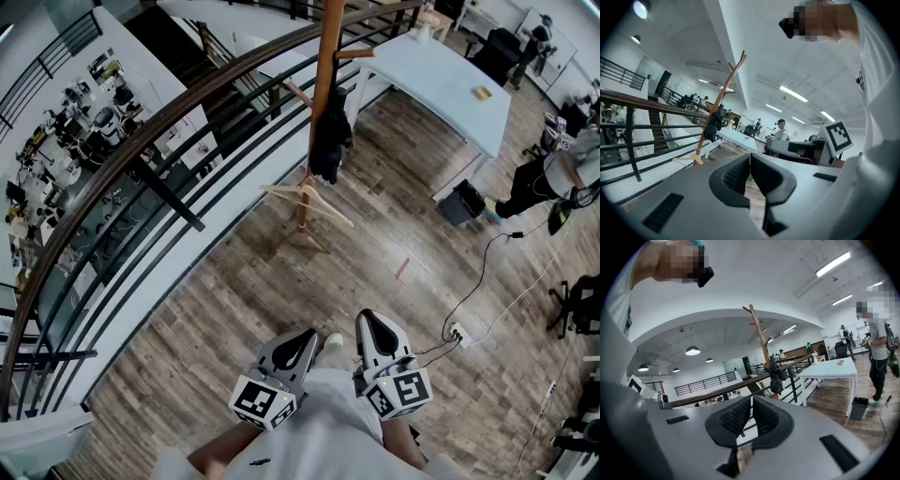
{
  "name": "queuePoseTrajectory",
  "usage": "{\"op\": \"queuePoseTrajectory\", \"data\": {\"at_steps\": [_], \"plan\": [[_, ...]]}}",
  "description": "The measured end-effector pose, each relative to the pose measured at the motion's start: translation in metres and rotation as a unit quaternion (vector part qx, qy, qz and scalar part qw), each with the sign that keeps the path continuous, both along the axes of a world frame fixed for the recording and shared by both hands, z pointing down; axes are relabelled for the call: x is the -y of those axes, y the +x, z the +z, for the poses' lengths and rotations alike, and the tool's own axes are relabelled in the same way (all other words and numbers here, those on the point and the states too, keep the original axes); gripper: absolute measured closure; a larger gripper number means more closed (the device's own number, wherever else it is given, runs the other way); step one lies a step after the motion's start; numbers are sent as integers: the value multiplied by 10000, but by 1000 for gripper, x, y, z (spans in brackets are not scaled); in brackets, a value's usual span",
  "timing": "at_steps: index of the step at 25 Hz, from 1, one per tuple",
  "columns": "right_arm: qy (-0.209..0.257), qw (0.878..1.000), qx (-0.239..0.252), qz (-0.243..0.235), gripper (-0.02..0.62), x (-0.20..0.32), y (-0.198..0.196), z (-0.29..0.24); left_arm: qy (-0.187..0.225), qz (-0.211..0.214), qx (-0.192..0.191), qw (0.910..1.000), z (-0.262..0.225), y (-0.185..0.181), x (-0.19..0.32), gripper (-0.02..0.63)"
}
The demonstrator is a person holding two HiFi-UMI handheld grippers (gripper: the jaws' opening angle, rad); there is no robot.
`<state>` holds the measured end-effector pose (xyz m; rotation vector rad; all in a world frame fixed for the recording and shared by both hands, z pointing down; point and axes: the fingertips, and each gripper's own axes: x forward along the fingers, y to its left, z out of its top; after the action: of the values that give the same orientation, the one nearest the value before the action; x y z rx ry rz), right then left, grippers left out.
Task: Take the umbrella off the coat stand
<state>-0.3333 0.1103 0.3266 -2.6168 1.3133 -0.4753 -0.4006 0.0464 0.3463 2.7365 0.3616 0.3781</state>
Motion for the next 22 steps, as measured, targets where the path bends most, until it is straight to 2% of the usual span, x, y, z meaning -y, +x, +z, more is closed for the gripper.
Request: {"op": "queuePoseTrajectory", "data": {"at_steps": [3, 7, 10, 14, 16, 19, 22], "plan": [[108, 9997, -114, -165, 552, -3, -7, -3, 288, -156, -215, 9992, -19, -1, -2, 581], [-79, 9993, -303, -186, 552, -28, -22, -2, 669, -16, -359, 9971, -30, -2, -25, 581], [-136, 9992, -282, -247, 552, -62, -28, 11, 761, -62, -331, 9965, -22, -6, -53, 581], [134, 9999, -97, -14, 552, -107, -9, 12, 840, 98, -336, 9958, -25, 6, -101, 581], [258, 9995, -176, -10, 552, -124, -5, 5, 894, 98, -356, 9953, -26, 7, -122, 581], [277, 9988, -391, -64, 552, -144, -5, 3, 982, 92, -169, 9950, -17, 9, -143, 581], [289, 9980, -535, -155, 551, -169, -4, 4, 1081, 88, -257, 9938, -16, 20, -166, 581]]}}
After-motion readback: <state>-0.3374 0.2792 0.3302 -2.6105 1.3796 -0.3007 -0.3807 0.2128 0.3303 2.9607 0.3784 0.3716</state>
